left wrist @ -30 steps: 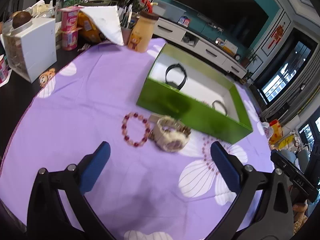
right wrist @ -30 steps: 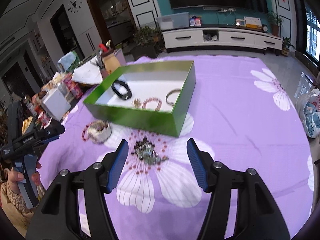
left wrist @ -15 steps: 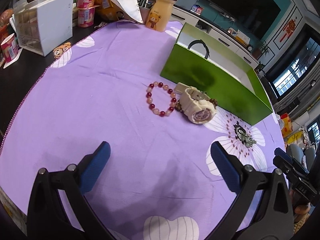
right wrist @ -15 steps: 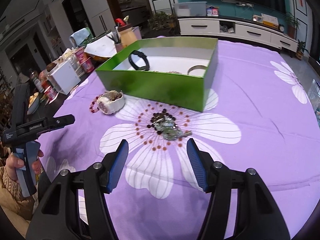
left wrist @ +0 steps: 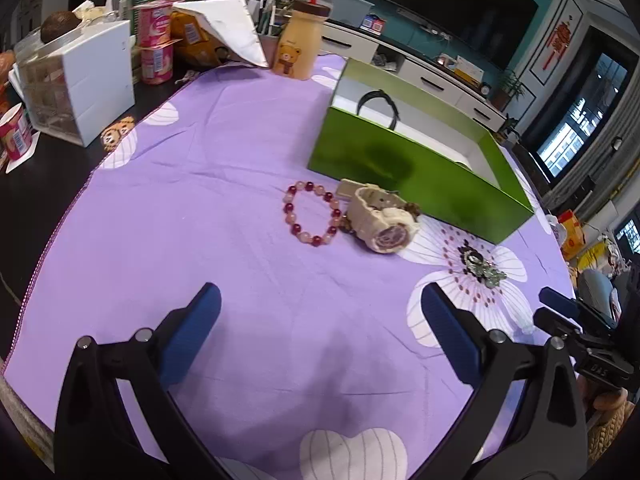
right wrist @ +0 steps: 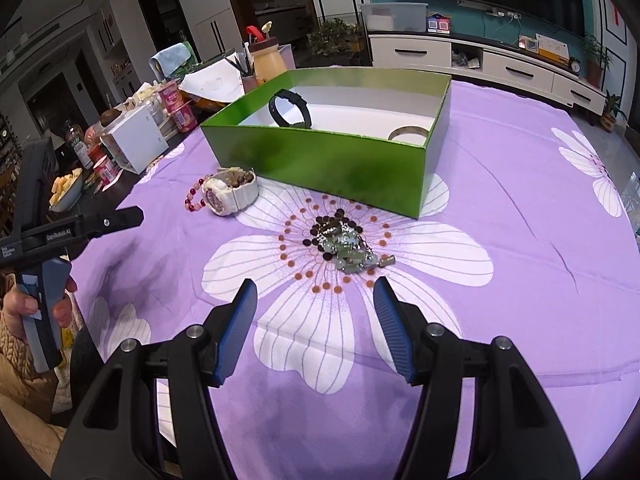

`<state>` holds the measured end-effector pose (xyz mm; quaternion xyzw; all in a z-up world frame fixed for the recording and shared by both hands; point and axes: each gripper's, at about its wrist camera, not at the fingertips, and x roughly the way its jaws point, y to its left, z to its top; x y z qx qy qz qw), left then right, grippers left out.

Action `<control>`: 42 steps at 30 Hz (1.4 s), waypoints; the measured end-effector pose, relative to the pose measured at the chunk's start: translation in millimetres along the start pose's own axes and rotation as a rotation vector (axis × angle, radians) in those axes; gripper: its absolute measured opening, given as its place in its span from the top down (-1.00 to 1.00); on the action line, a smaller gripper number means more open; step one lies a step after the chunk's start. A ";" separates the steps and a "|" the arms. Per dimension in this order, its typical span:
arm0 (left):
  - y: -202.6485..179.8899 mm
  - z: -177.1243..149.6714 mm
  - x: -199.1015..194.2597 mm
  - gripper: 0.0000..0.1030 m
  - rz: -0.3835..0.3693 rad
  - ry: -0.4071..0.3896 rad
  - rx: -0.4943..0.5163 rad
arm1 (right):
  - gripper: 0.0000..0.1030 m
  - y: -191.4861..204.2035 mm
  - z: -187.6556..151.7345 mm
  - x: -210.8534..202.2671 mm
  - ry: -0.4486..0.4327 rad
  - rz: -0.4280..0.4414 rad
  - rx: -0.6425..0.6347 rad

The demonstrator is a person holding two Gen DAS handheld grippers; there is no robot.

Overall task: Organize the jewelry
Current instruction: 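Move the left tool toward the white watch beside the red bead bracelet, then close the left tool on the cream-white watch band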

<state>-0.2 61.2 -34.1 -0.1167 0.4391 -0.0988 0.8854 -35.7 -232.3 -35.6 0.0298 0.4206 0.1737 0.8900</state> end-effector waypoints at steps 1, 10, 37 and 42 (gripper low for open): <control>-1.1 0.9 -0.3 -0.96 -0.003 -0.002 0.003 | -0.18 0.2 -0.7 0.0 0.001 -0.001 -0.004; -30.1 7.9 2.1 -0.76 -0.045 -0.013 0.134 | -0.18 3.9 0.7 5.0 -0.002 0.026 -0.011; -86.8 30.4 78.9 0.31 -0.078 0.259 0.674 | -0.18 -13.0 10.5 24.2 0.006 0.028 0.080; -80.0 36.7 77.1 0.63 -0.116 0.226 0.554 | -0.18 -9.9 7.8 27.5 0.015 0.028 0.073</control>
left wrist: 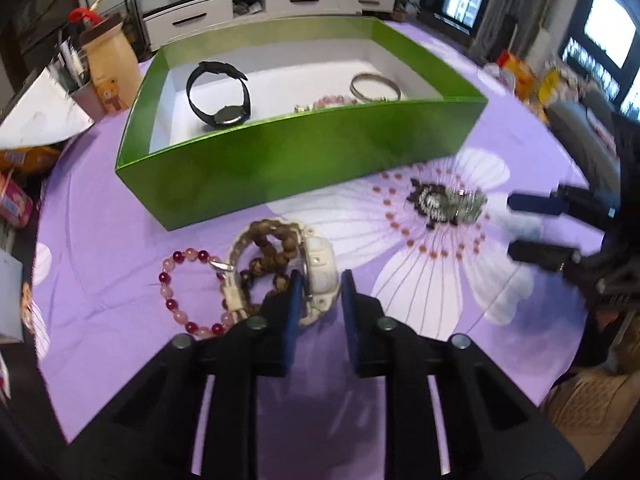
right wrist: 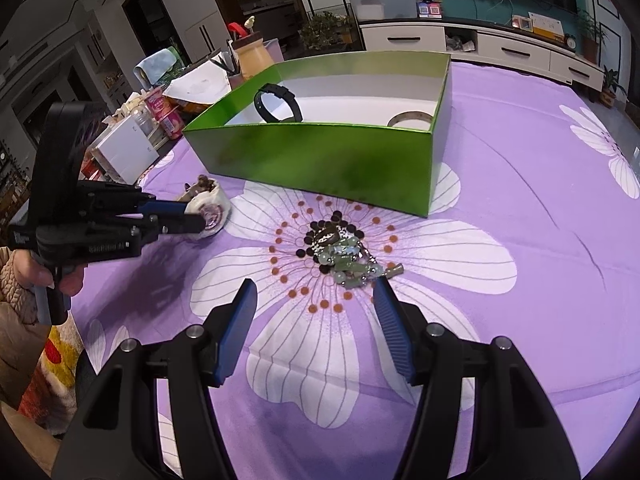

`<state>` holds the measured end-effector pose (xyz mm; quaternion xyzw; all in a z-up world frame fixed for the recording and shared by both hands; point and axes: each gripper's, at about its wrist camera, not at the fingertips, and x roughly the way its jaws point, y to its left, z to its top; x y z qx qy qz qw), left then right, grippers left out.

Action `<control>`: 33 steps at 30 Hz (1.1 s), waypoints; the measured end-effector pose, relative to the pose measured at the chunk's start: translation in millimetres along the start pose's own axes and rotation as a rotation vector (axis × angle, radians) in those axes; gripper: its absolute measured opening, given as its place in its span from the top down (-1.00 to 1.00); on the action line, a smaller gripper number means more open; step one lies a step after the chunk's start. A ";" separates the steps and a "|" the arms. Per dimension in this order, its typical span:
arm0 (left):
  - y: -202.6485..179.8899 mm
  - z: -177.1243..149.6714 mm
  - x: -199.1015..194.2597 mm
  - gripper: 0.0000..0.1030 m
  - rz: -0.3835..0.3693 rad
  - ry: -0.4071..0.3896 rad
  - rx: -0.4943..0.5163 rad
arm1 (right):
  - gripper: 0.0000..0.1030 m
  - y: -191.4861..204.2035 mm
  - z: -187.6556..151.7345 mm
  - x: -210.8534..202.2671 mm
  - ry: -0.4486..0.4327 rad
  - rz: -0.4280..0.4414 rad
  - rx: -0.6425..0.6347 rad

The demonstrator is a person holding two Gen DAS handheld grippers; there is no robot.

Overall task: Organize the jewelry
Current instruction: 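Close the left tool on the cream-white watch band, then grasp the silver brooch on the cloth with the right tool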

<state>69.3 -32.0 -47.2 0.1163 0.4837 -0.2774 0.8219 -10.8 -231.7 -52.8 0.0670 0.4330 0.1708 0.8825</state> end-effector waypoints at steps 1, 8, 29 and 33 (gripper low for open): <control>-0.7 -0.2 0.7 0.63 0.009 -0.006 -0.003 | -0.18 0.3 -0.4 -0.1 0.000 -0.001 -0.003; -6.9 -1.2 -4.0 0.64 0.053 -0.027 -0.036 | -0.18 -1.4 -1.1 -2.9 -0.009 -0.002 0.007; -15.5 -6.2 -61.2 0.64 -0.003 -0.238 -0.216 | 0.05 -4.4 4.5 9.7 0.006 -0.040 -0.044; -16.2 -15.2 -58.6 0.64 -0.033 -0.235 -0.253 | 0.24 -1.9 12.2 14.4 0.007 -0.073 -0.120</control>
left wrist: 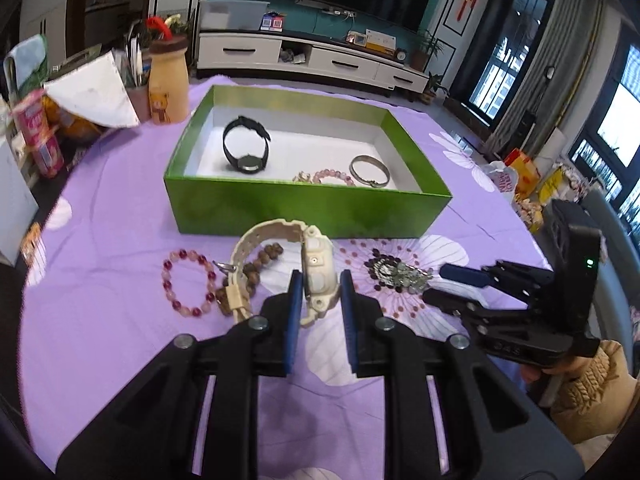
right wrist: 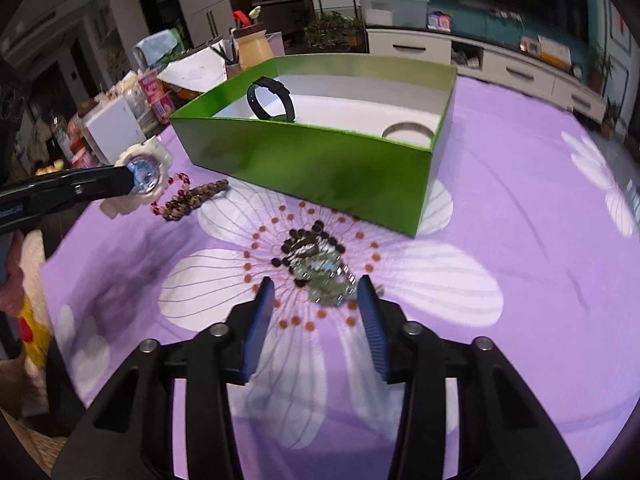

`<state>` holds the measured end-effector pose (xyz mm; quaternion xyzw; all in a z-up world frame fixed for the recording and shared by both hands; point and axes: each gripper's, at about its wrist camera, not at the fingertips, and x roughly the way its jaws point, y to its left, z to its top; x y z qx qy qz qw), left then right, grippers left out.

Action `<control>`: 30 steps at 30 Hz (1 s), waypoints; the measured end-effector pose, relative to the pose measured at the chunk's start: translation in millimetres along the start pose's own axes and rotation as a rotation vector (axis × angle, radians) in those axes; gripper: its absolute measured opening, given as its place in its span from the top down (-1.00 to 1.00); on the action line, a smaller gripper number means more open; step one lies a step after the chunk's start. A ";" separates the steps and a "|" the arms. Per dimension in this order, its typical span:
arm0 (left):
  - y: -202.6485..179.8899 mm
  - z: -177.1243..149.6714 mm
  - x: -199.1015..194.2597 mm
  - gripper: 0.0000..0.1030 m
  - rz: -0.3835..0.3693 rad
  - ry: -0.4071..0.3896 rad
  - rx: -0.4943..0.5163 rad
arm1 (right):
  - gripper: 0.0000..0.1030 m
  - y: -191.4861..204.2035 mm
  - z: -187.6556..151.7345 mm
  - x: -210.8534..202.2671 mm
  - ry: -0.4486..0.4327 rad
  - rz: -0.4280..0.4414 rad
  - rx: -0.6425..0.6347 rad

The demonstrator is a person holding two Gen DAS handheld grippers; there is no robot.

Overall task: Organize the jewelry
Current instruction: 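Grasp the silver brooch on the cloth with the right tool, then drop both items into the box, white watch from the left tool, brooch from the right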

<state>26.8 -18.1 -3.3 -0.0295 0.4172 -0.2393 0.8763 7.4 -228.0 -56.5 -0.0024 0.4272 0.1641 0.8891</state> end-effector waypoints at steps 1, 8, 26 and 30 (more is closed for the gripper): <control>0.1 -1.6 0.1 0.64 -0.001 0.001 -0.005 | 0.24 0.7 2.6 1.5 -0.002 -0.006 -0.025; -0.3 -5.5 -0.1 0.64 -0.004 0.007 -0.006 | 0.49 6.2 4.7 23.7 0.066 -0.045 -0.168; 1.7 -3.7 -10.4 0.64 -0.021 -0.023 -0.017 | 0.90 1.1 9.0 -50.4 -0.111 0.036 -0.050; 3.4 2.2 -18.8 0.64 -0.017 -0.042 -0.021 | 0.90 -4.6 19.7 -64.9 -0.158 0.071 -0.007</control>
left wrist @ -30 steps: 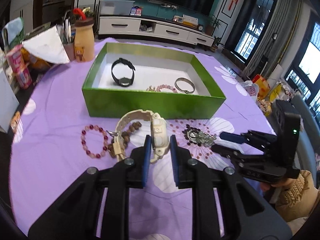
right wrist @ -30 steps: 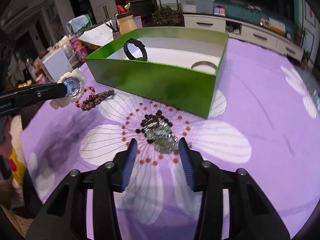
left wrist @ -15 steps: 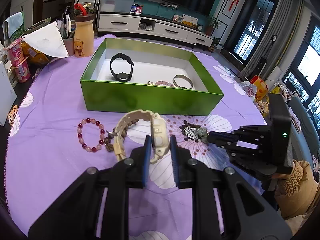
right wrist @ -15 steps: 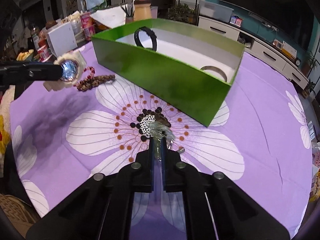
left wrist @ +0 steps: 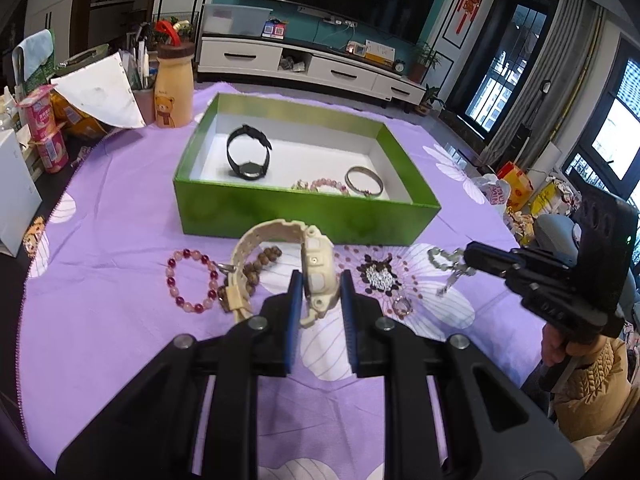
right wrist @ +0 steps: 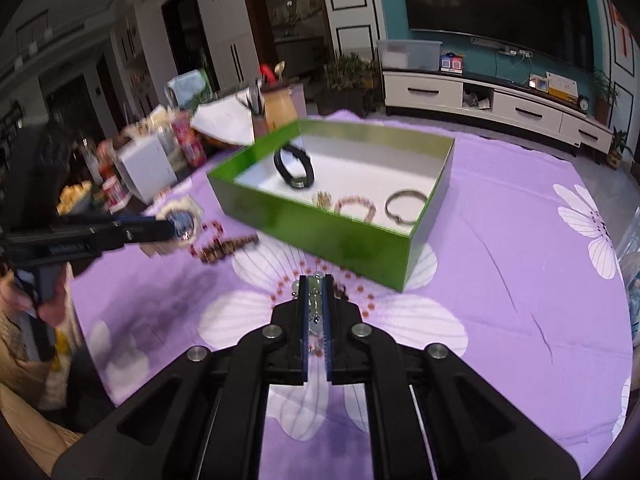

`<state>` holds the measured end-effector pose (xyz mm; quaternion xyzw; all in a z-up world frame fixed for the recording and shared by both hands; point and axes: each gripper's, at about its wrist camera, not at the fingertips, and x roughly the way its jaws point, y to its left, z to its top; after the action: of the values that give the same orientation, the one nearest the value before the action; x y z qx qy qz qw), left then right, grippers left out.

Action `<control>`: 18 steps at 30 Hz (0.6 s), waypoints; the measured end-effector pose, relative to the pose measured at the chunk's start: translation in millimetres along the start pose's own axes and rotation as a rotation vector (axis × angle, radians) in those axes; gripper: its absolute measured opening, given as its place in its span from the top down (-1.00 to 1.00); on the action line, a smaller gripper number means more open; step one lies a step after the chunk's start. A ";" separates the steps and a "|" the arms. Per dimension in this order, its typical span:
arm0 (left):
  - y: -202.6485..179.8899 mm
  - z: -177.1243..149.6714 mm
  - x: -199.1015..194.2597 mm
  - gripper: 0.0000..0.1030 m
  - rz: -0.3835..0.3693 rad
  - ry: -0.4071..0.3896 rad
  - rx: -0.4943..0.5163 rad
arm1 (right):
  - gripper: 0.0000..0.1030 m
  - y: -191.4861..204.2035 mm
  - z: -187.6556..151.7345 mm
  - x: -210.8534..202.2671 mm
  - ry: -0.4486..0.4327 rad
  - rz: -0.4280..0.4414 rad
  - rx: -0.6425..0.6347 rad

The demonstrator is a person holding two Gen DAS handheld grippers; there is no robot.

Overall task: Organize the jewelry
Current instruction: 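Drop both items into the box, white watch from the left tool, brooch from the right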

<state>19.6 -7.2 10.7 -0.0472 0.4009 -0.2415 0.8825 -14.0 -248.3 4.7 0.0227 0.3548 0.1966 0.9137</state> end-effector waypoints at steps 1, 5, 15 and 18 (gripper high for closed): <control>1.2 2.3 -2.5 0.64 -0.003 -0.006 -0.004 | 0.90 -2.6 2.9 -3.5 -0.011 0.006 0.013; 6.5 13.2 -9.6 0.64 0.001 -0.022 -0.014 | 0.90 -6.9 12.0 -13.1 -0.051 0.014 0.035; 9.5 50.8 -21.3 0.64 0.022 -0.073 -0.009 | 0.90 -6.4 37.7 -26.2 -0.134 0.009 0.010; 7.0 60.8 -19.3 0.64 0.022 -0.084 -0.006 | 0.90 -8.2 44.3 -25.3 -0.147 0.007 0.007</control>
<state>55.9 1.3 63.0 -0.0554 0.3649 -0.2282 0.9009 1.0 -261.0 52.5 0.0417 0.2874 0.1965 0.9365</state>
